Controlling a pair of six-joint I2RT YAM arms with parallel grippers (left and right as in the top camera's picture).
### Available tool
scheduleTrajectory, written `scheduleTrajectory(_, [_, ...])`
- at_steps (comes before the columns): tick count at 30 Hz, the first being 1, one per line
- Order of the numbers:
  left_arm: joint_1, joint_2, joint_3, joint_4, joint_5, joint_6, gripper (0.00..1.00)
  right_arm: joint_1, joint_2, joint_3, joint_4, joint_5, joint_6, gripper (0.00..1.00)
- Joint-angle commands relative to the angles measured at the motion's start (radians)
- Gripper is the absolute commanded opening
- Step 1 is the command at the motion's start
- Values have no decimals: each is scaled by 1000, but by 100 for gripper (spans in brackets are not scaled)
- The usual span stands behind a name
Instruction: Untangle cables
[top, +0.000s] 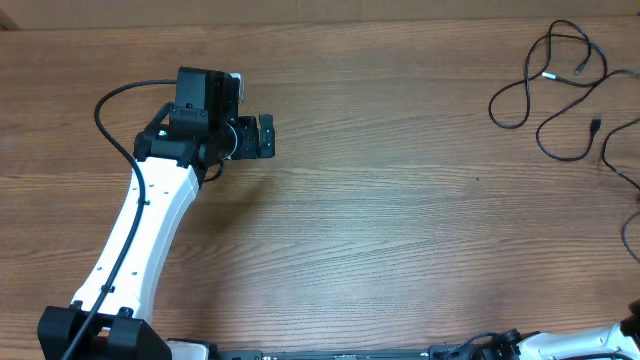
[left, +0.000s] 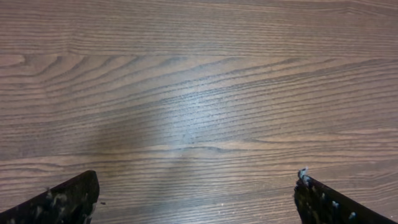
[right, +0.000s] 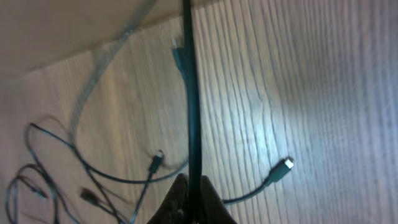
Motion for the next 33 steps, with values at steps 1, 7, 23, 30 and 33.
scheduleTrajectory(1, [-7,-15,-3,3,4,-2,100,19,-16,-123,76,-1,59,4])
scheduleTrajectory(7, [-7,-15,-3,-3,4,-2,100,19,-16,-319,235,15,111,4])
scheduleTrajectory(23, [-7,-15,-3,-2,3,-2,100,130,-16,-333,318,-11,102,100])
scheduleTrajectory(30, [-7,-15,-3,-2,3,-2,100,172,-75,-143,163,-47,36,100])
scheduleTrajectory(33, [-7,-15,-3,2,3,-2,100,242,-132,-47,116,-47,-42,98])
